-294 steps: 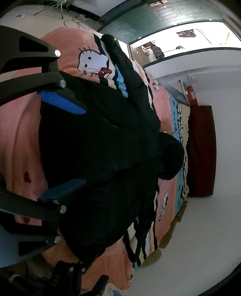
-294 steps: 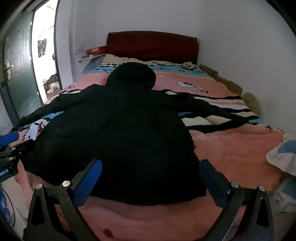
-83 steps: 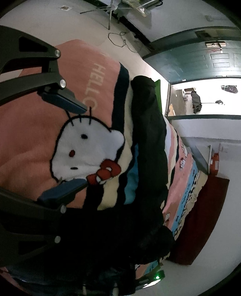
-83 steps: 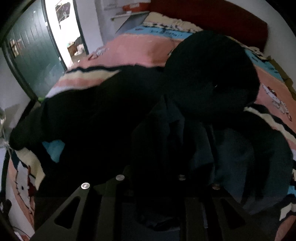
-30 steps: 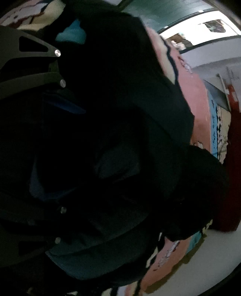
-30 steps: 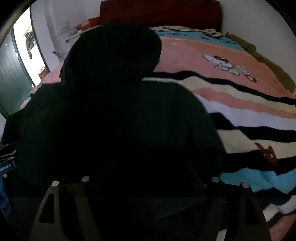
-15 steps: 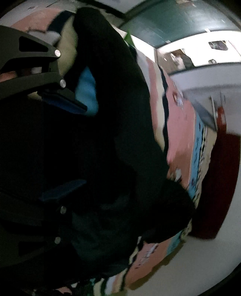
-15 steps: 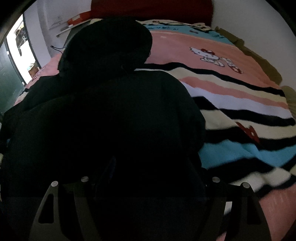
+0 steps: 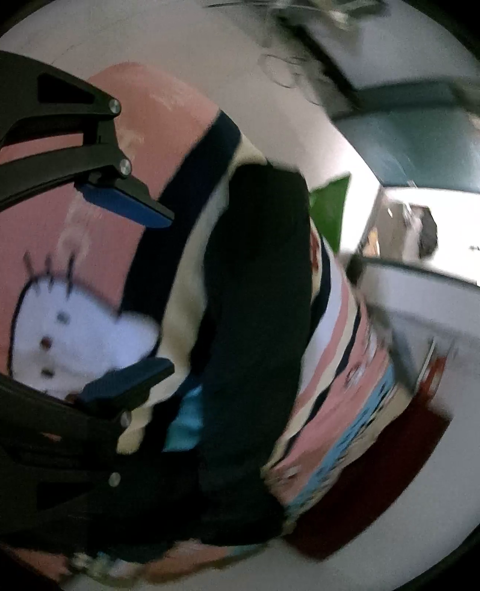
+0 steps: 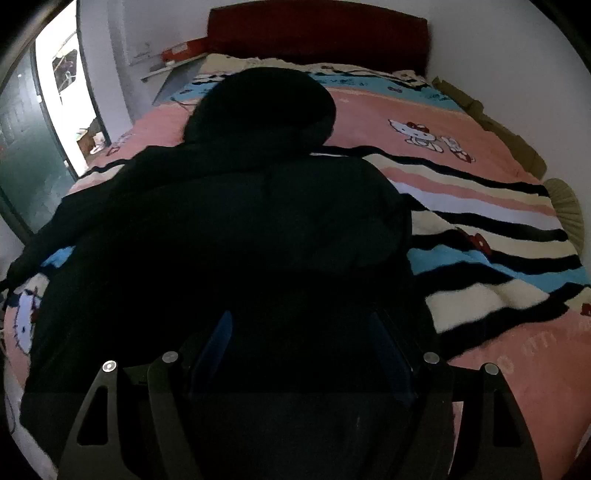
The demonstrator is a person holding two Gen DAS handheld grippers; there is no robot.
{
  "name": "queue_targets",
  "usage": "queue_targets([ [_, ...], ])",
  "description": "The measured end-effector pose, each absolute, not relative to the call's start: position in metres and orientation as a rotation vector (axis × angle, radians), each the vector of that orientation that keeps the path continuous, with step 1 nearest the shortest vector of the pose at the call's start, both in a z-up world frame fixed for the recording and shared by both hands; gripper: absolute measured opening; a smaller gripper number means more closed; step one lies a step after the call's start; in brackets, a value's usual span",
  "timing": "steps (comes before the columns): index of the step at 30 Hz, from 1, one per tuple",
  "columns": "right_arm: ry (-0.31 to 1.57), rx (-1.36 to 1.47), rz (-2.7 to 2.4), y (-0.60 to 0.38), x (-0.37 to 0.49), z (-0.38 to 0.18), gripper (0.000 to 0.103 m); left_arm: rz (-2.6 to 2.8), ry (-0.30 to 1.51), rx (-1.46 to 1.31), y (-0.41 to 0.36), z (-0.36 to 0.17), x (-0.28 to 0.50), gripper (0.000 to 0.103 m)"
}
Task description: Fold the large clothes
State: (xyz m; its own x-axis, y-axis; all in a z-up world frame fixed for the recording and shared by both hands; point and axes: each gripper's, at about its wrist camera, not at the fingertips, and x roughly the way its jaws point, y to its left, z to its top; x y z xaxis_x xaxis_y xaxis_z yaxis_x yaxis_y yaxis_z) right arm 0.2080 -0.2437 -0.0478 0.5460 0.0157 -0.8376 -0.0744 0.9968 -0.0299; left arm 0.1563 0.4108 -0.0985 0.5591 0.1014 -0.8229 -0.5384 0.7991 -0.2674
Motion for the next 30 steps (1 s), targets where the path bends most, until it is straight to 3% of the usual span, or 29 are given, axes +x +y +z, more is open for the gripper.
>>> queue_targets([
  [6,0.975,-0.051,0.033,-0.249,0.179,-0.036,0.075,0.400,0.838,-0.826,0.479,-0.123,0.148,0.069],
  [14,0.966,-0.018,-0.063,-0.289,0.146,-0.022,0.076,0.380,0.817,-1.045,0.497,-0.159,0.173,0.067],
  [16,0.963,-0.015,-0.086,-0.299,0.140,-0.019,0.076,0.389,0.803,-1.084,0.501,-0.164,0.179,0.056],
  [18,0.959,-0.008,-0.116,-0.312,0.132,-0.016,0.076,0.416,0.805,-1.122,0.508,-0.170,0.185,0.034],
  [21,0.948,0.026,-0.140,-0.327,0.123,-0.012,0.076,0.427,0.796,-1.193,0.515,-0.180,0.187,0.017],
  [24,0.938,0.061,-0.144,-0.338,0.116,-0.010,0.076,0.415,0.779,-1.171,0.511,-0.177,0.189,0.009],
  [30,0.932,0.093,-0.134,-0.346,0.115,-0.012,0.076,0.423,0.756,-1.020,0.491,-0.136,0.190,0.007],
])
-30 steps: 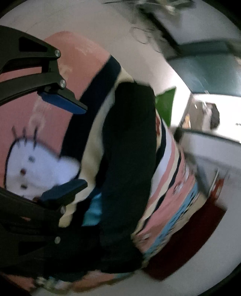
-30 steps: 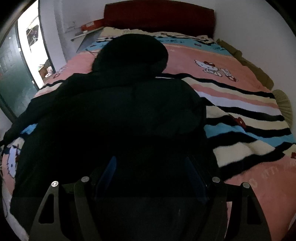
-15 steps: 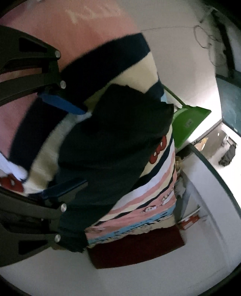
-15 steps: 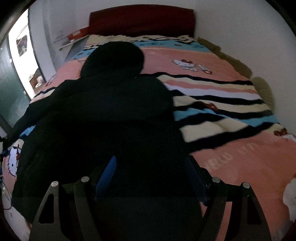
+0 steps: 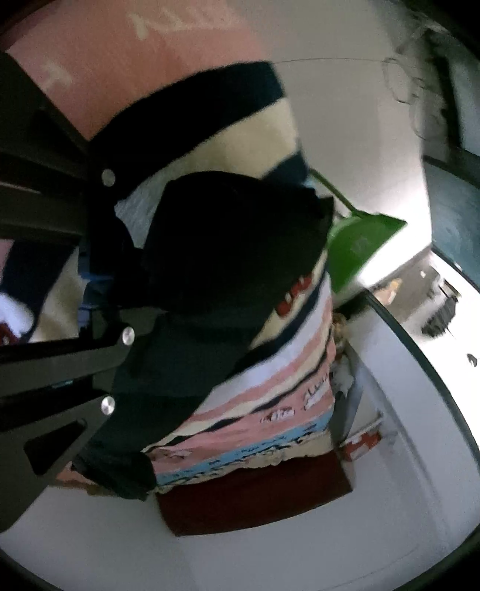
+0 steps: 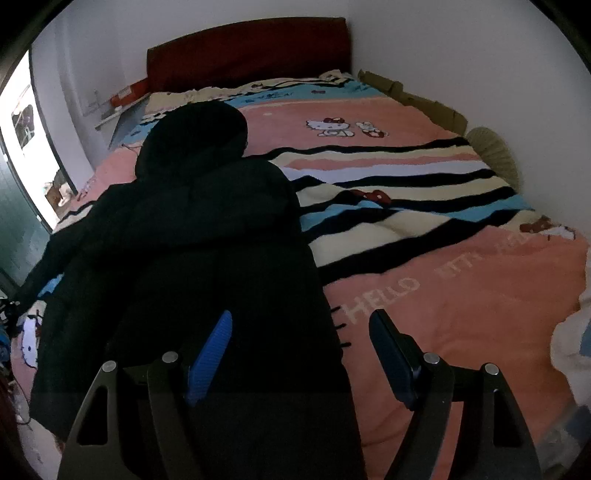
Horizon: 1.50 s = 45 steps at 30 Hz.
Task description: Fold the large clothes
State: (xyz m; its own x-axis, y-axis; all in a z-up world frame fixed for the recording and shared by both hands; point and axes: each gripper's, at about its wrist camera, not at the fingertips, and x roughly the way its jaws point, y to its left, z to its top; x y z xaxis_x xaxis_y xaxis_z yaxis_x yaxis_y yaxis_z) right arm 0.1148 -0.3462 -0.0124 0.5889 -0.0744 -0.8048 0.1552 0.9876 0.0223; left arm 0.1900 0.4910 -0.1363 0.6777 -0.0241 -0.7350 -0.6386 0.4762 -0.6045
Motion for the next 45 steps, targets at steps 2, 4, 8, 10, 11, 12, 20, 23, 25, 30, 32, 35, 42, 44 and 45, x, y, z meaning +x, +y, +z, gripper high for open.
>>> queue_targets([
  [2,0.926,0.102,-0.120,-0.347,0.115,-0.012,0.076,0.407,0.736,-0.980,0.483,-0.119,0.190,0.007],
  [4,0.920,0.101,-0.102,-0.346,0.117,-0.013,0.076,0.381,0.714,-0.926,0.470,-0.097,0.190,0.007],
  [8,0.907,0.093,-0.057,-0.343,0.124,-0.013,0.076,0.323,0.675,-0.842,0.442,-0.055,0.188,0.007],
  [10,0.901,0.094,-0.040,-0.343,0.126,-0.013,0.076,0.294,0.654,-0.804,0.423,-0.035,0.185,0.007],
  [11,0.897,0.098,-0.027,-0.344,0.127,-0.012,0.076,0.281,0.644,-0.788,0.411,-0.024,0.184,0.006],
  [12,0.891,0.105,-0.016,-0.346,0.128,-0.012,0.076,0.270,0.637,-0.775,0.401,-0.015,0.184,0.006],
  [20,0.837,0.130,0.022,-0.379,0.122,-0.004,0.076,0.184,0.630,-0.633,0.283,0.050,0.197,0.006],
  [23,0.816,0.136,0.011,-0.398,0.116,-0.003,0.076,0.139,0.640,-0.560,0.235,0.069,0.208,0.006],
  [25,0.799,0.145,-0.011,-0.414,0.111,-0.003,0.076,0.101,0.639,-0.516,0.200,0.081,0.217,0.006],
  [30,0.771,0.188,-0.064,-0.449,0.107,-0.005,0.077,0.022,0.666,-0.445,0.116,0.087,0.243,0.006],
  [32,0.766,0.192,-0.080,-0.460,0.108,-0.006,0.077,0.002,0.689,-0.419,0.083,0.082,0.255,0.006],
  [35,0.757,0.196,-0.089,-0.470,0.112,-0.008,0.077,-0.031,0.737,-0.364,0.031,0.066,0.275,0.006],
  [42,0.780,0.202,-0.102,-0.485,0.116,-0.028,0.077,-0.086,0.863,-0.249,-0.064,0.005,0.314,0.006],
  [44,0.798,0.209,-0.110,-0.489,0.117,-0.036,0.077,-0.091,0.900,-0.229,-0.081,-0.015,0.321,0.006],
  [45,0.807,0.211,-0.114,-0.490,0.118,-0.040,0.077,-0.094,0.926,-0.219,-0.091,-0.029,0.326,0.006],
])
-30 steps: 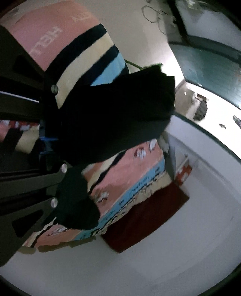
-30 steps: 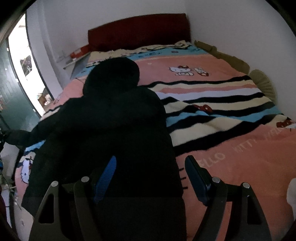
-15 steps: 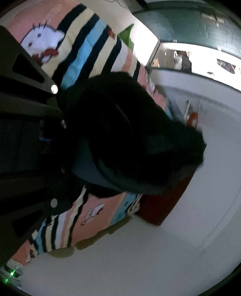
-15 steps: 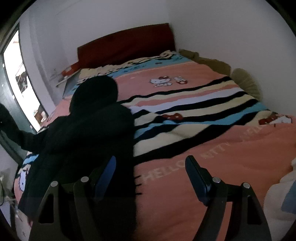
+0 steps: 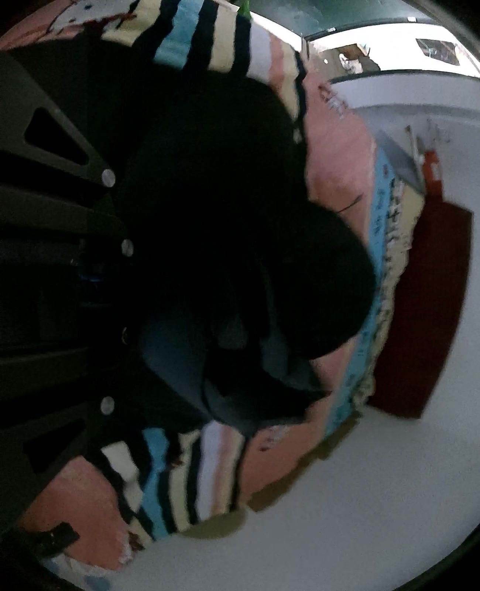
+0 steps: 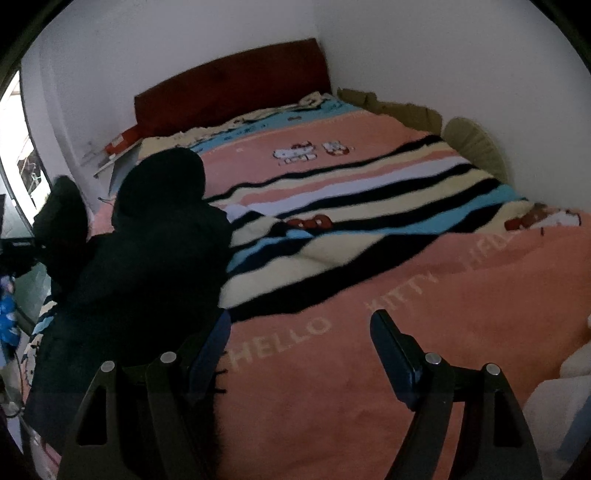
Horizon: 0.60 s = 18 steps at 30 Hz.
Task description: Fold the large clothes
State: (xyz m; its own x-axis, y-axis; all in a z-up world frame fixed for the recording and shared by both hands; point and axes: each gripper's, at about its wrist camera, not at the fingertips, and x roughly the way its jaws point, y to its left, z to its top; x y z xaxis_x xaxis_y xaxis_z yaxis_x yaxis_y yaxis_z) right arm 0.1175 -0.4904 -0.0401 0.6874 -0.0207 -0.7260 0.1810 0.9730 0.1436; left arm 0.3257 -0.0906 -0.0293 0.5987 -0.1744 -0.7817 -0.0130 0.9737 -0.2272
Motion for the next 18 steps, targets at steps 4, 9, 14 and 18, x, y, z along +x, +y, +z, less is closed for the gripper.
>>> queue_targets([
  [4,0.834,0.216,-0.127,-0.494,0.118,-0.050,0.077,-0.087,0.974,-0.164,-0.109,-0.066,0.329,0.007],
  [9,0.848,0.202,-0.129,-0.491,0.118,-0.054,0.077,-0.106,0.988,-0.127,-0.115,-0.083,0.323,0.012],
  [14,0.854,0.194,-0.138,-0.488,0.118,-0.053,0.081,-0.143,0.980,-0.121,-0.108,-0.072,0.315,0.024],
  [18,0.853,0.182,-0.138,-0.480,0.116,-0.051,0.082,-0.208,0.964,-0.128,-0.106,-0.056,0.304,0.046],
])
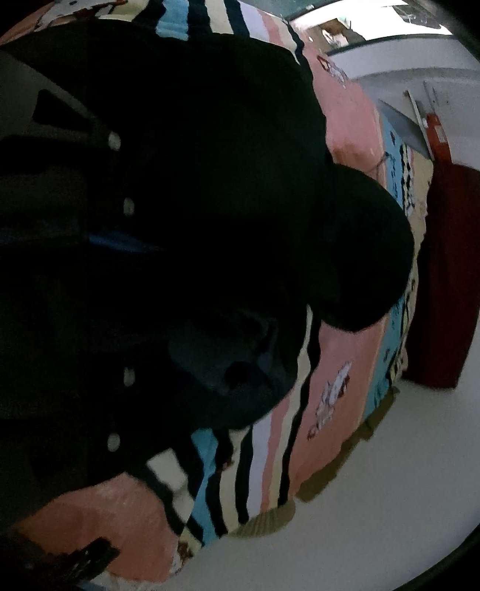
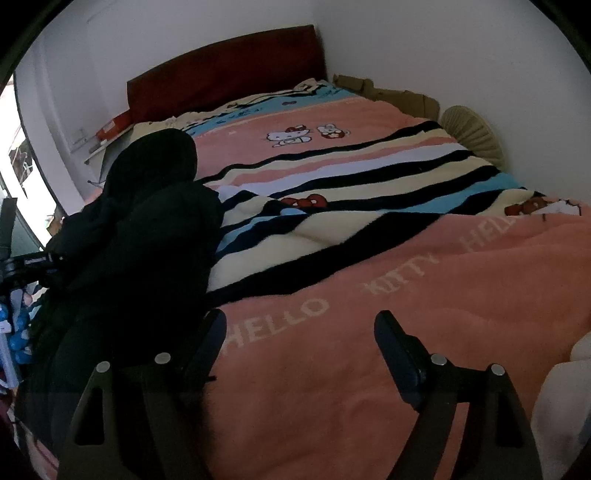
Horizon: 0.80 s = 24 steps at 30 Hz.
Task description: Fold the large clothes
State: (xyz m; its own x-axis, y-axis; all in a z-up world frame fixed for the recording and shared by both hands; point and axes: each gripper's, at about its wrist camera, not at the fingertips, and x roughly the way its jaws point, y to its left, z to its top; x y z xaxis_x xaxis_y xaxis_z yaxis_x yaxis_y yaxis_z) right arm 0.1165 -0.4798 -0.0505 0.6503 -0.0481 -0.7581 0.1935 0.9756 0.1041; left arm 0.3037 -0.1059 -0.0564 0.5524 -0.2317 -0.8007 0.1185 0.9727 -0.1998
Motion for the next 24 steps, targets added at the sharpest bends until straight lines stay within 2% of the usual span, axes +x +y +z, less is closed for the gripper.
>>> queue_targets([
  [2,0.852,0.181,-0.136,-0.475,0.117,-0.049,0.082,-0.248,0.946,-0.130,-0.107,-0.048,0.297,0.049],
  [7,0.854,0.155,-0.105,-0.449,0.122,-0.043,0.082,-0.356,0.888,-0.146,-0.095,-0.022,0.279,0.049],
  [14,0.864,0.054,-0.009,-0.389,0.162,-0.033,0.082,-0.204,0.833,-0.170,0.001,-0.007,0.297,0.049],
  [17,0.857,0.021,0.044,-0.357,0.190,-0.027,0.082,-0.105,0.835,-0.171,0.051,-0.011,0.316,0.049],
  [24,0.825,-0.073,0.202,-0.262,0.262,-0.016,0.082,0.002,0.811,-0.205,0.114,-0.025,0.355,0.049],
])
